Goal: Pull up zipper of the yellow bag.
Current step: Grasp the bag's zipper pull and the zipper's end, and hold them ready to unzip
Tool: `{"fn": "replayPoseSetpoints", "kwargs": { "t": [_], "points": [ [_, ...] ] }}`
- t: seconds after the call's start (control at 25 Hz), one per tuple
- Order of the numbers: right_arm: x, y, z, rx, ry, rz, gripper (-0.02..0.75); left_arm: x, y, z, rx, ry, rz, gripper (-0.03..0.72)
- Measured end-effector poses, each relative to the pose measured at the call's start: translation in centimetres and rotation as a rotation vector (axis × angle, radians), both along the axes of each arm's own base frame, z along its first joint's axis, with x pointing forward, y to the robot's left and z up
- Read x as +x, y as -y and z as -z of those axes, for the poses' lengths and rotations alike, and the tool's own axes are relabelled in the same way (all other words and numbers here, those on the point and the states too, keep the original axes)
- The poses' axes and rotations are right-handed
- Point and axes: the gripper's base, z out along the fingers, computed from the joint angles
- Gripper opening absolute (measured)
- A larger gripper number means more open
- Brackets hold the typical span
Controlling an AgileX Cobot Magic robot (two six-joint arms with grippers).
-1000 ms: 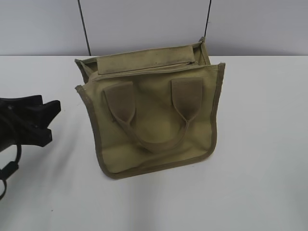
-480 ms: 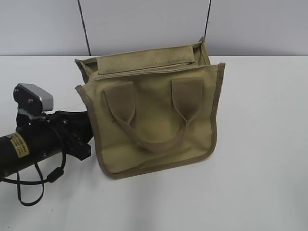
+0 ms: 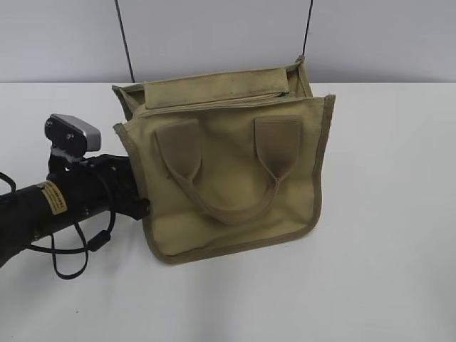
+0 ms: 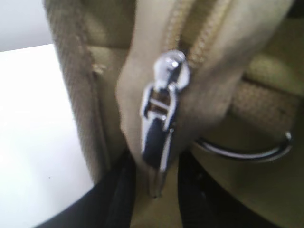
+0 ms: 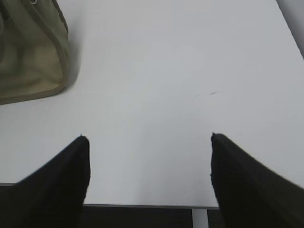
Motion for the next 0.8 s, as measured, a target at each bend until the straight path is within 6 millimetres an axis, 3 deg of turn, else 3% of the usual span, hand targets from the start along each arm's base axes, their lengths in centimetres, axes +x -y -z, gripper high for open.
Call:
{"fn": "replayPoseSetpoints", "kwargs": {
  "t": [0.28,0.8],
  "points": [
    [0.0,0.0,0.0,0.000,0.000,0.000,0.576,-0.1,0.0,1.1,0.006,-0.036,0.003,0.235],
    [0.0,0.0,0.0,0.000,0.000,0.000,0.576,0.2,-0.2,0.9,-0.034,-0.008,-0.039,0.090]
  ]
}}
